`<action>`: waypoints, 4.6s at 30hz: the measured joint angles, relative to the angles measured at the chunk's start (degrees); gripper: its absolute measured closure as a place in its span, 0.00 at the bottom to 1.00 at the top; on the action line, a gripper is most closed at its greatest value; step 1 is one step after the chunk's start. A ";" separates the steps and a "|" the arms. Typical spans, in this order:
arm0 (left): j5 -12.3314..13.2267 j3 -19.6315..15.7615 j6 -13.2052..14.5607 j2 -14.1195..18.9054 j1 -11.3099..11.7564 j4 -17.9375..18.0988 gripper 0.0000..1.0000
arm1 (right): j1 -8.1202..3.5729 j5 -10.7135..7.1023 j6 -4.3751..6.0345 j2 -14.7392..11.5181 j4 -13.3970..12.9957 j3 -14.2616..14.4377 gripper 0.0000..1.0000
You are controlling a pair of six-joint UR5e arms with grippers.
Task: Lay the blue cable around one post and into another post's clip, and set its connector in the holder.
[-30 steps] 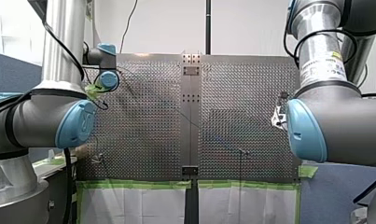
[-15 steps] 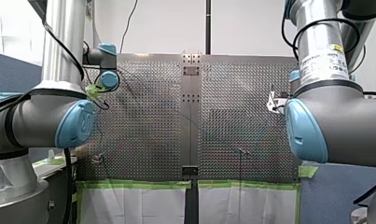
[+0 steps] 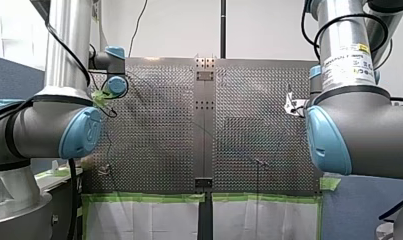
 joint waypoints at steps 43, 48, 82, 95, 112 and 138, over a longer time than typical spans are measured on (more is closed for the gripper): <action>0.00 0.00 0.31 -0.04 0.00 -0.09 0.00 | -3.32 -5.74 3.43 -0.12 3.80 -6.70 1.00; 0.00 0.00 0.65 -0.02 0.00 -0.06 0.00 | -4.16 -7.98 3.47 -0.13 4.36 -7.11 1.00; 0.44 0.00 1.05 -0.04 -0.06 0.02 0.00 | -7.84 -17.66 3.61 0.52 4.26 -8.13 1.00; 0.45 0.00 1.18 -0.01 -0.09 0.01 0.00 | -7.36 -18.30 2.93 2.17 3.38 -9.14 1.00; 0.45 0.00 1.41 -0.02 -0.09 0.10 0.00 | -7.20 -18.73 3.12 2.27 2.04 -9.14 1.00; 1.14 0.01 1.41 -0.02 -0.07 0.10 0.00 | -6.74 -17.58 3.66 2.30 3.07 -9.46 1.00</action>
